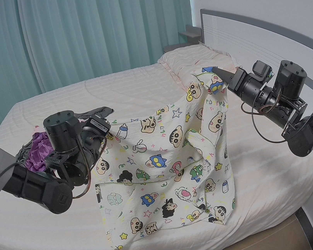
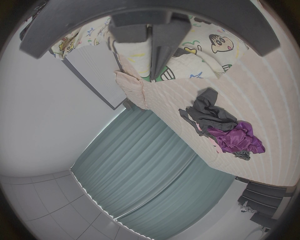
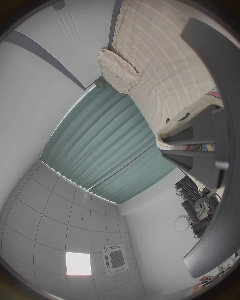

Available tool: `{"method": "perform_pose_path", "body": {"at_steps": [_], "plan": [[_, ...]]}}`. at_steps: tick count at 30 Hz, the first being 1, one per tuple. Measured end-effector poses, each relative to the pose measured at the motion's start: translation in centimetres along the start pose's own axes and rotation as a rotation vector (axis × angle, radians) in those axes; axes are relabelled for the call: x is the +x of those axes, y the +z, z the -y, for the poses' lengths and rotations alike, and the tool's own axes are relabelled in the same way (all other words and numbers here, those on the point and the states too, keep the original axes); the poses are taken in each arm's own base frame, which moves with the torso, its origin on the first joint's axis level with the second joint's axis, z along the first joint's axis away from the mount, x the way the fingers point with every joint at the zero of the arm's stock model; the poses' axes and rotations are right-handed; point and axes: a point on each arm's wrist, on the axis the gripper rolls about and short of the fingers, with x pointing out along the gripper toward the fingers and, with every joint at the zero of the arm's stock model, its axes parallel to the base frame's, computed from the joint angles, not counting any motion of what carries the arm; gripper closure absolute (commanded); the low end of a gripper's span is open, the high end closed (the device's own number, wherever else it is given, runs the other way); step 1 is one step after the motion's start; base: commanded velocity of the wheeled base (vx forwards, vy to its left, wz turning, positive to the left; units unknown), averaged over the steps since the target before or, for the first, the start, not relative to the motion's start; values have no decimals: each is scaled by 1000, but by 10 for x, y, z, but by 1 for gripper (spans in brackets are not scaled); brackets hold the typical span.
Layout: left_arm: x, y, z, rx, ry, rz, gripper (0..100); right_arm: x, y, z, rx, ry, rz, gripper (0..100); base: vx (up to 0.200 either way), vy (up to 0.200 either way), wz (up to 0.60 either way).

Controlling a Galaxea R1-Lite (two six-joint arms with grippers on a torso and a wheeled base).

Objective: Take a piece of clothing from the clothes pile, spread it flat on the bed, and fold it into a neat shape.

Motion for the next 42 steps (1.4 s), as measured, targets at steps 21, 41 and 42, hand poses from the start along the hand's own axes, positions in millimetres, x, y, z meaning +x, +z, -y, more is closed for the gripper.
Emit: {"method": "perform_pose_path", "body": {"at_steps": [21, 41, 42], "plan": [[32, -23, -36, -65, 106, -33, 100, 4, -9, 32, 1, -72, -20, 100, 10, -19, 0], [43, -27, -39, -68, 110, -24, 100, 4, -16, 40, 48, -81, -16, 100, 0, -130, 0], [43, -26, -39, -68, 110, -22, 100, 4, -16, 40, 49, -82, -17, 100, 0, 0, 0]]}}
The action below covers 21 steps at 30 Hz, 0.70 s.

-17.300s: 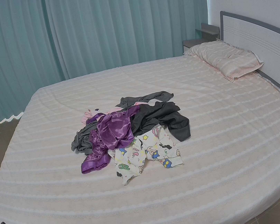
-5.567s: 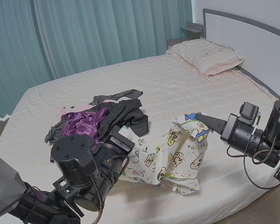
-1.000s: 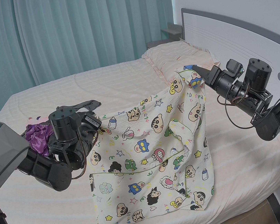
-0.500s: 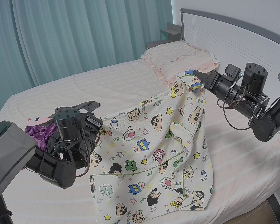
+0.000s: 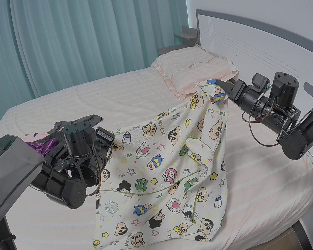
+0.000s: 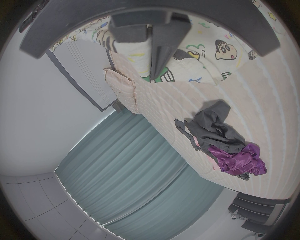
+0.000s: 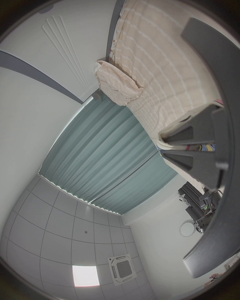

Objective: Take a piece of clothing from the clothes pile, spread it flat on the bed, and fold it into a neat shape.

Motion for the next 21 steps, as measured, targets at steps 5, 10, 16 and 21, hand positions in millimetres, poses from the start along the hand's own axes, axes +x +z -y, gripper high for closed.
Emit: {"method": "perform_pose_path", "body": {"at_steps": [5, 10, 16, 21], "plan": [[2, 4, -4, -2, 11, 12, 100, 0, -2, 0, 2, 0, -5, 100, 0, 0, 0], [3, 6, -6, -3, 18, 18, 100, 0, -2, 2, 2, -6, -6, 100, 0, 0, 0], [-2, 8, -7, 0, 25, 16, 100, -6, -1, -1, 3, -11, -12, 100, 0, 0, 0], [-14, 12, -4, 2, 21, 9, 100, -14, 1, -5, 5, -10, -23, 100, 0, 0, 0]]}}
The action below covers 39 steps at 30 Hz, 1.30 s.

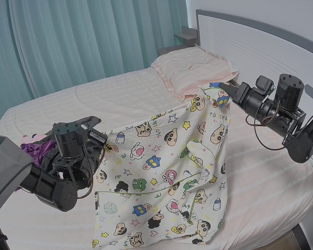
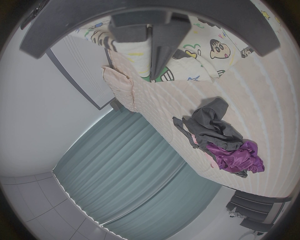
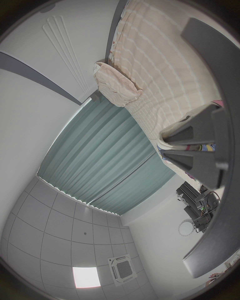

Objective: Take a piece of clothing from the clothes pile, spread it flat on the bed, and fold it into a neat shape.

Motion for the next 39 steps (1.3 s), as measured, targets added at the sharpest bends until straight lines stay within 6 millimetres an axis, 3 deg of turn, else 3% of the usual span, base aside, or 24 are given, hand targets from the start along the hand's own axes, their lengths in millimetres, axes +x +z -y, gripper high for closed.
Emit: {"method": "perform_pose_path", "body": {"at_steps": [10, 15, 19, 29, 30, 39], "plan": [[-39, 26, 15, 2, -35, -55, 100, -15, 11, -18, -3, 53, -4, 100, 0, 0, 0], [-40, 37, 21, -5, -49, -46, 100, -6, 13, -17, -6, 65, 1, 100, 0, 0, 0], [-23, 33, 17, -1, -26, -53, 100, 8, 4, -3, -3, 42, -17, 100, 0, 0, 0], [47, -2, -13, 18, 63, -87, 100, 50, -23, 55, 19, -82, -84, 100, 0, 0, 0], [53, -4, -15, 19, 68, -88, 0, 52, -26, 60, 21, -92, -89, 0, 0, 0, 0], [100, -16, -46, 21, 147, -82, 0, 74, -58, 100, 43, -231, -154, 0, 0, 0, 0]]}}
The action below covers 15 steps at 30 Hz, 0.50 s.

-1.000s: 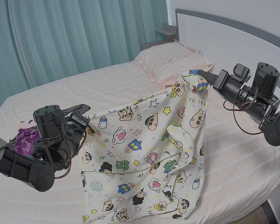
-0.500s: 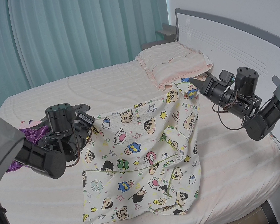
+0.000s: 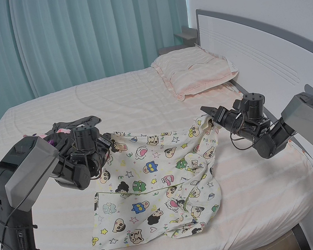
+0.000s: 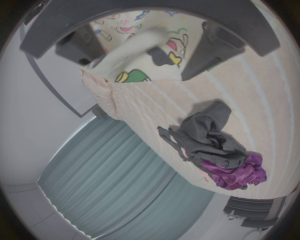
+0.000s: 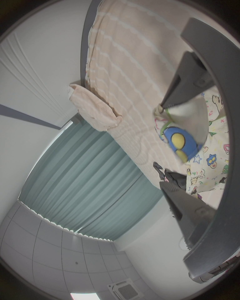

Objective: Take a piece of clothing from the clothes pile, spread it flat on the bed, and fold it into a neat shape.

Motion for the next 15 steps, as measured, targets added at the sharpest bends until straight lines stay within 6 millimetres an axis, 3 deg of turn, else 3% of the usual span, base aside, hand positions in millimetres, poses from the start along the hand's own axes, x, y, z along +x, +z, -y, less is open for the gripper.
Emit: {"method": "perform_pose_path", "body": {"at_steps": [8, 15], "plan": [[25, 12, -25, -14, 80, 51, 0, 27, 2, 21, 2, -165, 139, 0, 0, 0, 0], [32, 34, -39, -32, 125, 96, 0, 31, 4, 39, 4, -232, 183, 0, 0, 0, 0]]}}
